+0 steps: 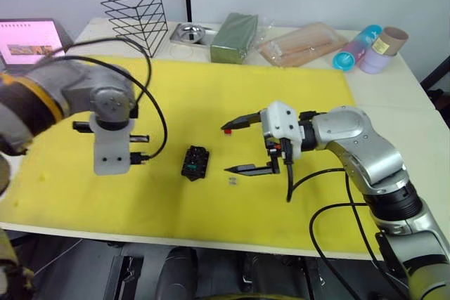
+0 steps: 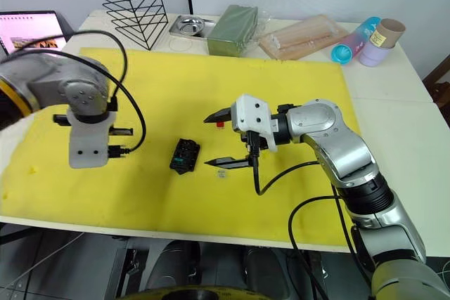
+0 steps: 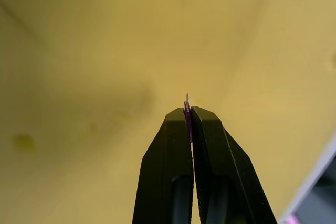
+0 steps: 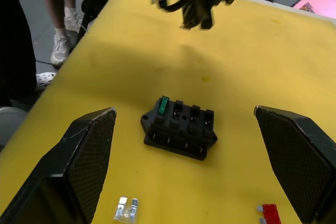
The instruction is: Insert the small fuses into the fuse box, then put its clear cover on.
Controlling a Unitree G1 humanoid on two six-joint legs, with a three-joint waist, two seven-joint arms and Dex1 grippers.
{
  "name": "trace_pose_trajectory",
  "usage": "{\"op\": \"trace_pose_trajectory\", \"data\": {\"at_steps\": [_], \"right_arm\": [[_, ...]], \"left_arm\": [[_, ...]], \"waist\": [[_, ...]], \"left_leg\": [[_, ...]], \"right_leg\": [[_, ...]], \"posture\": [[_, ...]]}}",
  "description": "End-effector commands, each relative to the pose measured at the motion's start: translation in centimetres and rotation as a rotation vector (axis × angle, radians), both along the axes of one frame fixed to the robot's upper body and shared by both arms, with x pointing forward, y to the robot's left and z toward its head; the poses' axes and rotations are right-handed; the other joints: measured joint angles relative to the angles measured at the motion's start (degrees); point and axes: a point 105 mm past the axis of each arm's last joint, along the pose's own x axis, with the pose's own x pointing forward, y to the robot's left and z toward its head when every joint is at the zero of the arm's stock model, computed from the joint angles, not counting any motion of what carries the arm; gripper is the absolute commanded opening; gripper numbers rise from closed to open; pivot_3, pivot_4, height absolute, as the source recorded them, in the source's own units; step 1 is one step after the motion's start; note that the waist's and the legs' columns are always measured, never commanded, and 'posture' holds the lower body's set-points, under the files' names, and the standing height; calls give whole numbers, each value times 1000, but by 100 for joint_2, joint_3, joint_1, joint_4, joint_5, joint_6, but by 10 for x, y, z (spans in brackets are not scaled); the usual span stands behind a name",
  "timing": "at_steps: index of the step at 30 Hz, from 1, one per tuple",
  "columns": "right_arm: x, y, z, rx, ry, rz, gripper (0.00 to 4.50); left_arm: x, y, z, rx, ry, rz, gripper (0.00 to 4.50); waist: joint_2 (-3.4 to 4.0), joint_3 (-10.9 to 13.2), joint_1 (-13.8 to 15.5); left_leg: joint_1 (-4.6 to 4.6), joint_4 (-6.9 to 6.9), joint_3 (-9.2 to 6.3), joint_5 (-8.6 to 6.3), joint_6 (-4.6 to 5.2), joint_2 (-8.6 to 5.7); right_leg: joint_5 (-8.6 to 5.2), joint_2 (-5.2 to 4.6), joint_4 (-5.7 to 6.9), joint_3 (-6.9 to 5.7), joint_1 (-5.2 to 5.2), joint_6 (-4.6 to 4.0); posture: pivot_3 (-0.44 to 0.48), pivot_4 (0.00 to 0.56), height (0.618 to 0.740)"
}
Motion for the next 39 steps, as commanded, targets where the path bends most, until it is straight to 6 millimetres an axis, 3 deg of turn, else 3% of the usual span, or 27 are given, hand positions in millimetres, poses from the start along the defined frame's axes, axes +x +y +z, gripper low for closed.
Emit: {"op": "trace_pose_trajectory", "data": {"at_steps": [1, 6, 10, 13, 25, 30, 34, 39], "right_arm": [[2, -3, 12, 22, -50, -20, 4500], [4, -6, 14, 23, -51, -38, 4500], [7, -9, 16, 19, -55, -52, 4500], [7, -11, 16, 17, -57, -53, 4500], [11, -8, 18, 15, -43, -33, 4500], [13, -6, 18, 9, -40, -18, 4500], [16, -7, 18, -3, -35, -6, 4500], [16, -9, 20, -5, -32, 1, 4500]], "left_arm": [[-2, -2, -1, -10, -14, -15, 63], [5, -8, -17, 19, -24, -51, 63], [6, -9, -19, 25, -32, -88, 63], [7, -10, -20, 17, -34, -100, 672], [3, -24, -10, -83, -48, -111, 4478], [5, -33, -2, -140, -68, -93, 4478], [5, -51, 4, -274, -74, -38, 4478], [4, -35, 4, -296, -90, 37, 4478]], "waist": [[0, 0, -3], [3, -2, 28], [5, -3, 34], [5, -3, 36], [7, -4, 60], [7, -4, 53], [7, -4, 44], [8, -4, -44]], "left_leg": [[0, 0, -1, -1, 1, 1], [5, 6, -2, -1, 2, 0], [13, 7, 0, -1, 3, -1], [14, 7, -2, -1, 3, -1], [14, 12, -2, -3, 5, -6], [14, 14, -3, -3, 5, -6], [14, 14, -5, -3, 6, -4], [17, 14, -6, -4, 7, -1]], "right_leg": [[0, 1, 1, 0, 0, 0], [0, 0, 8, -2, 7, 0], [1, -2, 6, -2, 18, 2], [1, 0, 9, -3, 17, 2], [2, -9, 4, -3, 28, 4], [3, -9, 4, -5, 30, 6], [3, -7, 5, -5, 29, 6], [3, 0, 9, -4, 27, 6]], "posture": [[0, 150, 740], [0, 150, 740], [0, 150, 740], [0, 150, 740], [0, 150, 740], [0, 150, 740], [0, 150, 740], [0, 150, 740]]}}
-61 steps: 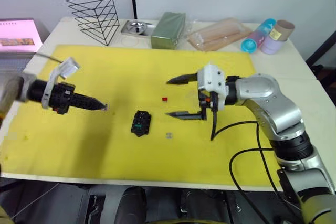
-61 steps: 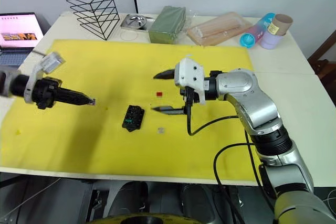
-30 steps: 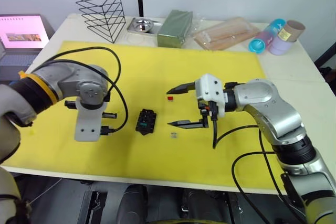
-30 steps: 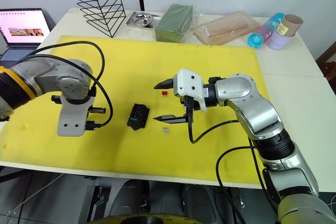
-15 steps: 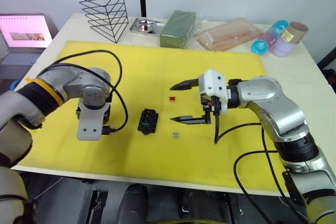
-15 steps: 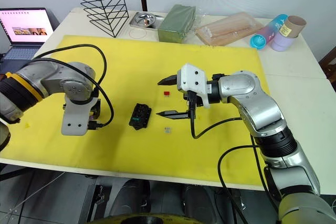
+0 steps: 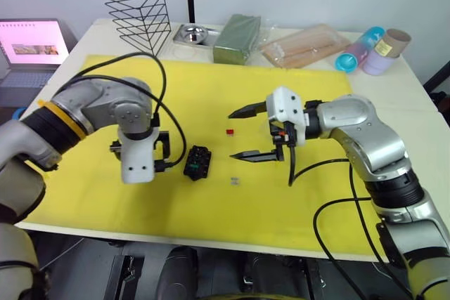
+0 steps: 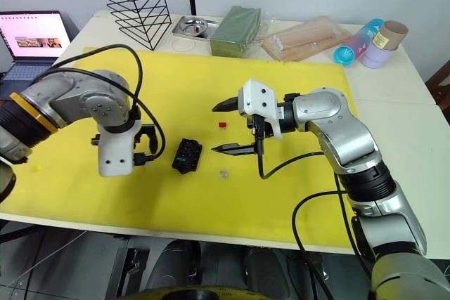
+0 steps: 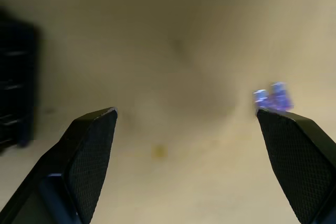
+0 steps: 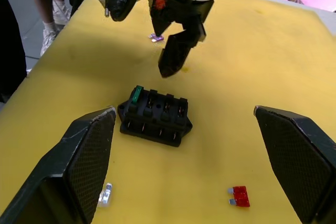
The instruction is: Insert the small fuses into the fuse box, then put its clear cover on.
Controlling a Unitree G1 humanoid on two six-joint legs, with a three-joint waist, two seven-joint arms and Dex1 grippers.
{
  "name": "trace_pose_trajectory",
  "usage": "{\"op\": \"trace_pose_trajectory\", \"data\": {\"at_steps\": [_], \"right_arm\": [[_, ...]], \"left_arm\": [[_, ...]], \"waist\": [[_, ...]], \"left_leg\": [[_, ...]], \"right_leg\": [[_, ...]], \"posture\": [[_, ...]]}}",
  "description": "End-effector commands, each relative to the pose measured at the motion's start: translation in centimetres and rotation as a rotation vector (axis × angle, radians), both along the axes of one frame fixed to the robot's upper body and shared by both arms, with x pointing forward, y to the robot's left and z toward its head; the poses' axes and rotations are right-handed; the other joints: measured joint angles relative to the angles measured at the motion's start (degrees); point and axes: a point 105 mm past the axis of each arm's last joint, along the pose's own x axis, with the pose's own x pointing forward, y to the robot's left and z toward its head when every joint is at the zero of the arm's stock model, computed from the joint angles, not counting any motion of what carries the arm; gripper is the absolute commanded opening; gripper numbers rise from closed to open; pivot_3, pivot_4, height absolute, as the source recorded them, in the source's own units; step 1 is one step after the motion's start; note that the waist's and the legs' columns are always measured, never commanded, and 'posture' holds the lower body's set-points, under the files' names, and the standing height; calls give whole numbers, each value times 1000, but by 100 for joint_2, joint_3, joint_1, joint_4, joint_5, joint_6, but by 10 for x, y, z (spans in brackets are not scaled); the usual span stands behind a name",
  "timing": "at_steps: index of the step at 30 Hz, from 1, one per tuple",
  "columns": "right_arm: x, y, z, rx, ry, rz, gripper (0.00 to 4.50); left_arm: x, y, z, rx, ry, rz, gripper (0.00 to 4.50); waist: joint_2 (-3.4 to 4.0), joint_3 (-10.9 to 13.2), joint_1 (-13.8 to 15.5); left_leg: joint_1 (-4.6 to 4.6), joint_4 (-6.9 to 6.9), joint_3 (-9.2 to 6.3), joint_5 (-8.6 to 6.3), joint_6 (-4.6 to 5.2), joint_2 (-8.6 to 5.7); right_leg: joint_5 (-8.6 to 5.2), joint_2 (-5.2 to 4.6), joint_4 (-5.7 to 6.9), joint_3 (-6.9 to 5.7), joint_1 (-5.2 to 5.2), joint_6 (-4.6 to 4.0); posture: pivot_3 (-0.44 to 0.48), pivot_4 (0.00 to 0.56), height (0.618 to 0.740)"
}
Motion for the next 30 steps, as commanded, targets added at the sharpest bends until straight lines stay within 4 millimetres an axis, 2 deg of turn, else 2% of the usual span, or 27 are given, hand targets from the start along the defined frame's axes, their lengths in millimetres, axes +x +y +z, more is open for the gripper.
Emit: {"op": "trace_pose_trajectory", "data": {"at_steps": [1, 5, 7, 11, 15, 18, 20, 22, 26, 29, 30], "right_arm": [[-2, 2, 12, 22, -35, 24, 4500], [-4, 3, 17, 37, -30, 32, 4500], [-5, 2, 17, 36, -29, 34, 4500], [-6, 1, 18, 38, -28, 34, 4500], [-4, 1, 19, 53, -26, 21, 4500], [-1, 3, 19, 63, -43, 7, 4500], [-2, 5, 18, 66, -46, 9, 4500], [-4, 9, 17, 66, -43, 27, 4500], [-4, 17, 17, 74, -49, 61, 4500], [-3, 20, 17, 81, -49, 76, 4500], [-4, 22, 17, 87, -45, 87, 4500]], "left_arm": [[0, 16, 7, -35, -19, 74, 4478], [2, 28, 22, -128, -48, 176, 4478], [3, 26, 35, -175, -73, 240, 4478], [-5, 29, 64, -352, -62, 507, 4478], [-35, 28, 96, -708, 210, 977, 4478], [-44, 17, 122, -1058, 450, 1250, 4478], [-48, 25, 137, -1289, 642, 1466, 4478], [-55, 43, 139, -1472, 750, 1637, 4478], [-73, 76, 134, -1769, 906, 1836, 4478], [-90, 96, 115, -1909, 1019, 2003, 4478], [-102, 107, 95, -1967, 1099, 2074, 4478]], "waist": [[1, 0, -57], [1, 0, -85], [0, 1, -80], [0, 1, -77], [3, 3, -127], [2, 4, -115], [2, 4, -114], [12, 2, -126], [3, 7, -153], [-6, 2, -158], [3, 3, -182]], "left_leg": [[1, 0, -1, 0, 0, 2], [2, 0, -5, 1, 0, 3], [1, 2, -3, 1, 0, 3], [-1, 3, -3, 0, 0, 2], [-1, 2, -5, 0, 0, 4], [1, 4, -9, 0, 0, 4], [3, 7, -13, 0, 0, 2], [5, 11, -17, 1, 0, 4], [17, 4, -21, 0, -1, 10], [14, 4, -29, 1, -5, 14], [16, 2, -26, 1, -5, 15]], "right_leg": [[0, 3, 4, 0, -1, 0], [-1, 5, 19, -1, -6, -2], [-1, 4, 21, -1, -7, -2], [-2, 1, 22, 0, -7, 0], [-3, 3, 30, 4, -12, 1], [-19, 1, 59, 5, -20, 3], [-21, 2, 65, 3, -19, 3], [-22, 2, 74, 2, -18, 3], [-25, -7, 88, 10, -23, -2], [-24, -22, 94, 4, -27, -6], [-24, -30, 92, 5, -28, -6]], "posture": [[0, 150, 740], [0, 150, 740], [0, 150, 740], [0, 150, 740], [0, 150, 740], [0, 150, 740], [0, 150, 740], [0, 150, 740], [0, 150, 740], [0, 150, 740], [0, 150, 740]]}}
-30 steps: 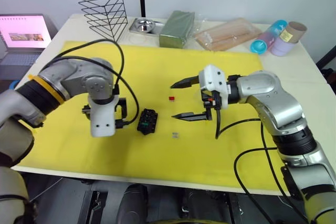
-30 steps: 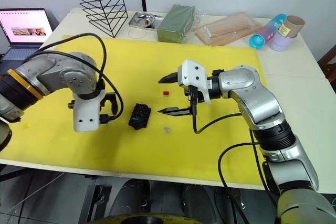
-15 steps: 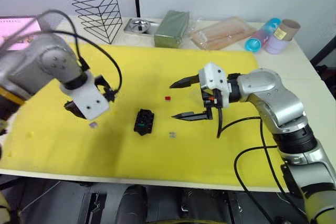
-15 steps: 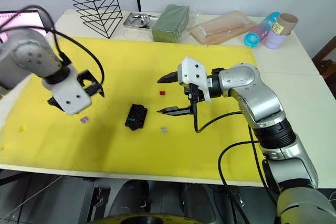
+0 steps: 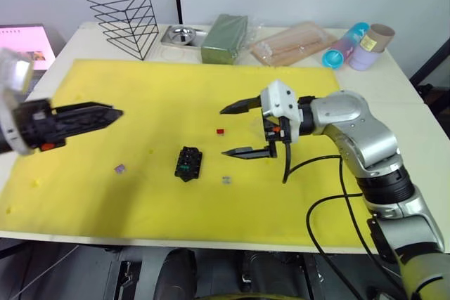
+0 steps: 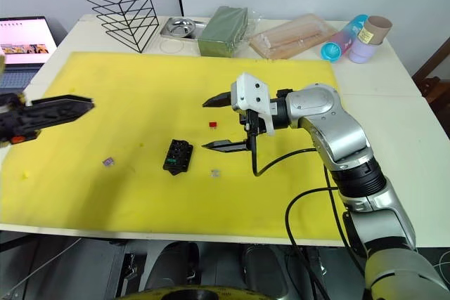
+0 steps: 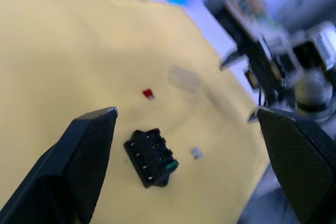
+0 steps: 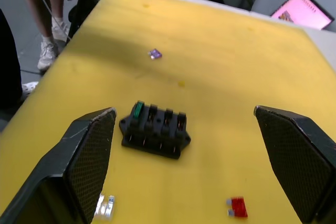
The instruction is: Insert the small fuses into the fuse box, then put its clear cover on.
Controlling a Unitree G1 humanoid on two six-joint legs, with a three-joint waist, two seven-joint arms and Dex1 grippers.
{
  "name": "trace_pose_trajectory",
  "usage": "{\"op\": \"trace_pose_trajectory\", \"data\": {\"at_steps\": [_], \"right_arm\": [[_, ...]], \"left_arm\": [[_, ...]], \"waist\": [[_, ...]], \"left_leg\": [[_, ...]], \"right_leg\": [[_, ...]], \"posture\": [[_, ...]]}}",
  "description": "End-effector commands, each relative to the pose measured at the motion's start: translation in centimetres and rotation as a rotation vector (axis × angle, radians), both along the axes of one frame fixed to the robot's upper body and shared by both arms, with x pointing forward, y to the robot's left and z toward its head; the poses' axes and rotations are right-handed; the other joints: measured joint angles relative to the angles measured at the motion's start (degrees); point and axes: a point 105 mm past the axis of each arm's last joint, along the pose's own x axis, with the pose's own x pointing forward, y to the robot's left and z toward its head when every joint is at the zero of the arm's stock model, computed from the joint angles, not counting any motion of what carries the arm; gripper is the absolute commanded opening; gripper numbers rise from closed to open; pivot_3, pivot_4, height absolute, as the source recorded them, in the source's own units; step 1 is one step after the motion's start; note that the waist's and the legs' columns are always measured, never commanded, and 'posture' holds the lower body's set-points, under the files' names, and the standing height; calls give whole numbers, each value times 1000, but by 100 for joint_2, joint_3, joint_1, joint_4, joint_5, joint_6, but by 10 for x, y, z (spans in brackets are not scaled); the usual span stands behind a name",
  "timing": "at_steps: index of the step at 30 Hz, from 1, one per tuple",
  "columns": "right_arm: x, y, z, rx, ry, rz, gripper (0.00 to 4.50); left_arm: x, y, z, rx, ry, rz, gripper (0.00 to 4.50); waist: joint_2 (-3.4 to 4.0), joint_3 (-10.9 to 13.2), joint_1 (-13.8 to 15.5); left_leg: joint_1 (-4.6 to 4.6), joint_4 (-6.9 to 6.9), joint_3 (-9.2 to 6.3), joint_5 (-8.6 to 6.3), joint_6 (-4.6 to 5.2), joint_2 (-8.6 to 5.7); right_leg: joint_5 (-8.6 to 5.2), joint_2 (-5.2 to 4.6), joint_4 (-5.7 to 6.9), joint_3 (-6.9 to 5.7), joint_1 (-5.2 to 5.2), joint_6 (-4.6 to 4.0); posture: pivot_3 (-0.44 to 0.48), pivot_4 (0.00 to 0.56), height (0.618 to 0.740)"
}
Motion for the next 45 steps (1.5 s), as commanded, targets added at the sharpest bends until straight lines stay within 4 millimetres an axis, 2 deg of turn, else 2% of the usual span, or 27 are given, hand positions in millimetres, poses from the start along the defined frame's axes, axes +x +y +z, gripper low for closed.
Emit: {"op": "trace_pose_trajectory", "data": {"at_steps": [1, 2, 4, 7, 10, 13, 21, 30, 38, 45], "right_arm": [[-3, 5, 9, 25, -39, 39, 4500], [-4, 7, 9, 27, -37, 48, 4500], [-5, 9, 8, 29, -40, 57, 4500], [-8, 12, 6, 29, -40, 69, 4500], [-9, 14, 6, 33, -38, 76, 4500], [-8, 12, 7, 31, -38, 72, 4500], [-9, 10, 11, 15, -41, 74, 4500], [-7, 8, 15, -2, -47, 64, 4500], [-5, 6, 13, -11, -41, 48, 4500], [-5, 6, 13, -8, -40, 43, 4500]], "left_arm": [[-36, 22, -18, -212, 21, 158, 4478], [-49, 27, -37, -267, 60, 216, 4478], [-67, 29, -63, -336, 104, 324, 4478], [-78, 18, -83, -390, 124, 411, 4478], [-79, 4, -94, -476, 122, 464, 4478], [-69, -5, -101, -538, 134, 511, 4478], [-40, -3, -114, -613, 149, 650, 4478], [-27, -6, -122, -662, 200, 697, 4478], [-10, -23, -130, -650, 269, 696, 4478], [-7, -26, -136, -632, 283, 740, 4478]], "waist": [[28, -2, -52], [30, -1, -77], [15, -2, -112], [-27, -10, -24], [-20, -10, 97], [-24, -12, 77], [-25, -13, 56], [-25, -13, 66], [-25, -12, 69], [-25, -12, 63]], "left_leg": [[4, -8, 3, 1, -2, 2], [17, -16, 14, 1, -2, -11], [18, -19, 18, 0, -3, -21], [17, -9, 11, 3, -10, -32], [76, -13, 13, 4, -13, -54], [97, -12, 12, 4, -12, -76], [99, -16, 6, 4, -10, -74], [99, -16, 7, 4, -10, -74], [99, -16, 7, 4, -10, -75], [99, -19, 6, 4, -10, -75]], "right_leg": [[0, -22, 1, -1, -1, 0], [0, -45, 1, -2, 7, 0], [-1, -58, -12, -16, 13, 0], [-2, -58, -23, -37, 34, -2], [-20, -62, -36, -37, 99, -35], [-26, -64, -40, -31, 129, -45], [-24, -48, -40, -27, 128, -38], [-25, -48, -40, -27, 129, -38], [-24, -49, -41, -25, 130, -38], [-25, -47, -41, -26, 128, -38]], "posture": [[0, 150, 740], [0, 150, 740], [0, 150, 740], [0, 150, 740], [0, 150, 740], [0, 150, 740], [0, 150, 740], [0, 150, 740], [0, 150, 740], [0, 150, 740]]}}
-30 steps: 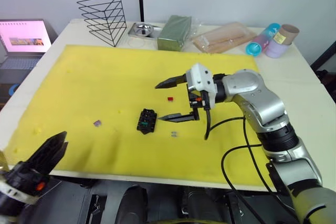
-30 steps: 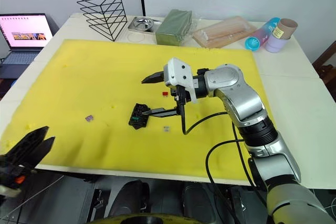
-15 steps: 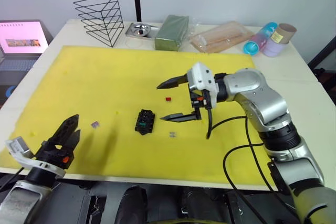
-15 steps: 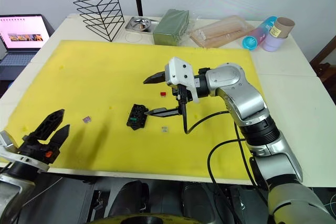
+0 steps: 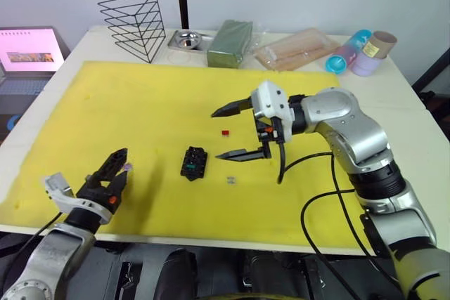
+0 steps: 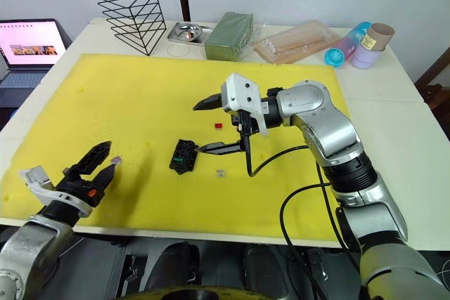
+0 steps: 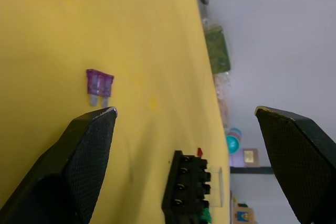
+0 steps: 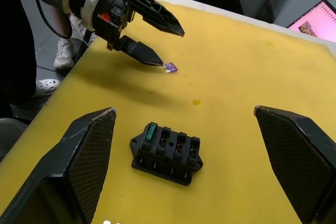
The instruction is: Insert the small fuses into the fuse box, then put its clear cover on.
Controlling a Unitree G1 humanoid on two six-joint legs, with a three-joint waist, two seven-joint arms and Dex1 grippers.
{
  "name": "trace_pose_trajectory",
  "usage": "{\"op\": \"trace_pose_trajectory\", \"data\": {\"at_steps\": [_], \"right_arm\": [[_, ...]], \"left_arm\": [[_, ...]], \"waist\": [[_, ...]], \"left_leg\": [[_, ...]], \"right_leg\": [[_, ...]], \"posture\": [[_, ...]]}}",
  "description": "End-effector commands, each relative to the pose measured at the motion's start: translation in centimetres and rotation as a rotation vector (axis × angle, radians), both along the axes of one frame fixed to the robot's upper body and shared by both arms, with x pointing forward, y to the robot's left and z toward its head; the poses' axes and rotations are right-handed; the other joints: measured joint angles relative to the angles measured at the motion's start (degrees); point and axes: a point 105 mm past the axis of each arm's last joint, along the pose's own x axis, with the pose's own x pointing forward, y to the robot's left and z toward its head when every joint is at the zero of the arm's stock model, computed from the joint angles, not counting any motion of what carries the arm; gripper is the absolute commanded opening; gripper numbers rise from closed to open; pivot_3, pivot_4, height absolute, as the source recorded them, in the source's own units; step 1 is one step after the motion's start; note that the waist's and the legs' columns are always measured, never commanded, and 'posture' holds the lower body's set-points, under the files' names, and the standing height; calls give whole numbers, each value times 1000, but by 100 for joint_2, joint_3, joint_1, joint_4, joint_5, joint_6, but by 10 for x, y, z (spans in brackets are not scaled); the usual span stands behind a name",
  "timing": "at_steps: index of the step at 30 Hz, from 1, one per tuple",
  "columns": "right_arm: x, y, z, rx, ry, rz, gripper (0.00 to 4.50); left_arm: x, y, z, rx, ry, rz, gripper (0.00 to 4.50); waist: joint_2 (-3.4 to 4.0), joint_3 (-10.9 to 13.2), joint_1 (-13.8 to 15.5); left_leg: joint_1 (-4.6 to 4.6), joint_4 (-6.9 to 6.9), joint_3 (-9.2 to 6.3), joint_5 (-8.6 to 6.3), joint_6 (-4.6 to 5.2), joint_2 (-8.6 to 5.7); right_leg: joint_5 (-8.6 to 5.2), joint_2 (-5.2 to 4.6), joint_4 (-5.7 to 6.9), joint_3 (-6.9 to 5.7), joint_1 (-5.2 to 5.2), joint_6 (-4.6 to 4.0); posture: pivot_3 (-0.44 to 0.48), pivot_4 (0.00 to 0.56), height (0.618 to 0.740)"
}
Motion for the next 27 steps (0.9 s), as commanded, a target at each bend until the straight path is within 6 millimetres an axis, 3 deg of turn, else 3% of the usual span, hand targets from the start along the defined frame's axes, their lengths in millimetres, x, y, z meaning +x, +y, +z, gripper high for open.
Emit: {"op": "trace_pose_trajectory", "data": {"at_steps": [1, 4, 11, 19, 27], "right_arm": [[-3, -1, 13, 17, -53, 3, 4500], [-4, -3, 14, 13, -54, -3, 4500], [-3, -3, 14, 15, -56, -10, 4500], [-1, -3, 15, 16, -61, -13, 4500], [0, -4, 16, 17, -65, -22, 4500]], "left_arm": [[-1, -1, 6, 20, -18, 14, 4478], [-5, 4, 12, 17, -58, 34, 4478], [-5, 17, 4, 35, -37, 52, 4478], [4, 9, 9, 40, -34, 1, 4478], [1, 3, 11, 56, 8, 3, 4478]], "waist": [[0, 0, 5], [0, 0, 6], [1, 1, 6], [1, 2, 6], [3, 3, 6]], "left_leg": [[0, 0, 0, 0, 0, 0], [0, 0, 2, 0, 0, 0], [-1, -2, 1, 0, 0, 0], [-4, -5, 1, 0, 1, 0], [-10, -17, 1, -1, 2, 7]], "right_leg": [[0, 0, 0, 0, 0, 0], [-1, -2, -4, 1, 0, -2], [-2, -1, -8, 0, -1, -3], [-2, -3, -18, 0, 0, -3], [0, -5, -52, -1, 2, -1]], "posture": [[0, 150, 740], [0, 150, 740], [0, 150, 740], [0, 150, 740], [0, 150, 740]]}}
